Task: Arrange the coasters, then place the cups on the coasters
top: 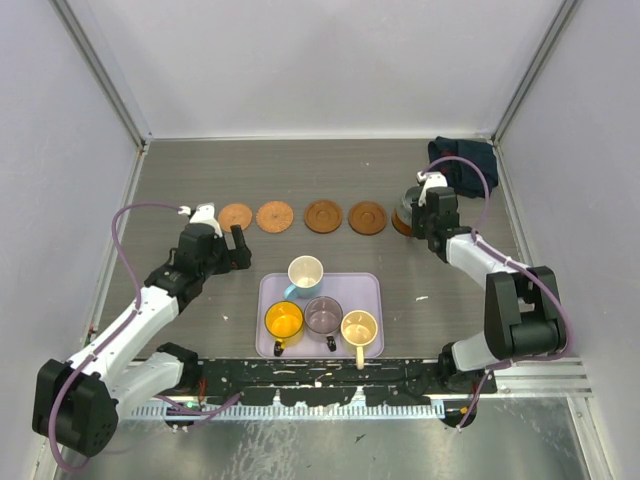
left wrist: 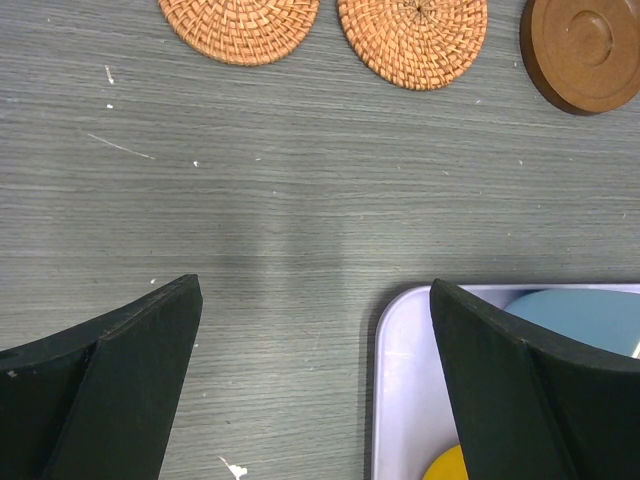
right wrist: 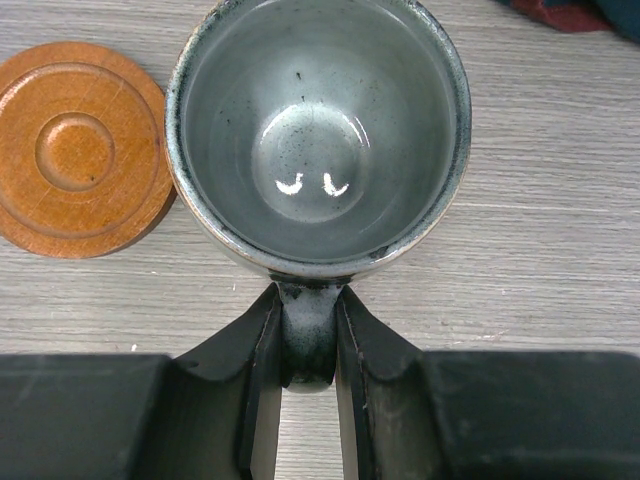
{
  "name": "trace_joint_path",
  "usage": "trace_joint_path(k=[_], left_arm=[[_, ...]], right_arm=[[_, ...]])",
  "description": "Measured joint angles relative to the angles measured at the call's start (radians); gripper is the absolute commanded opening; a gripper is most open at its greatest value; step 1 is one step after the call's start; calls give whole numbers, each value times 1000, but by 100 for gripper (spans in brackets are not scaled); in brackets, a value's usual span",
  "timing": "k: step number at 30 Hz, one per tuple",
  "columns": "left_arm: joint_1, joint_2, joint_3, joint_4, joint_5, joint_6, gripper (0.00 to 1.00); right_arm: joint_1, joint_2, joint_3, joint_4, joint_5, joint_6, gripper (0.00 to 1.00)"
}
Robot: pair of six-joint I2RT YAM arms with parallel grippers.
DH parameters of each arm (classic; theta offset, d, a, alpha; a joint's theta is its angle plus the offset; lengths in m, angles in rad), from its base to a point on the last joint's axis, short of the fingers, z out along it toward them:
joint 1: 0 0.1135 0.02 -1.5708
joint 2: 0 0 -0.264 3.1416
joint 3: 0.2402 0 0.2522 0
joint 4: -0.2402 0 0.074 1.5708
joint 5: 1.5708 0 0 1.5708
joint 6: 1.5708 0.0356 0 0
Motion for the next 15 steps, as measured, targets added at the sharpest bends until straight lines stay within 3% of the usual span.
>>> trace_joint_path(k=[15], left_arm=[[0,0,0,0,0,0,98]], right_arm=[[0,36,6,-7,23,0,1]])
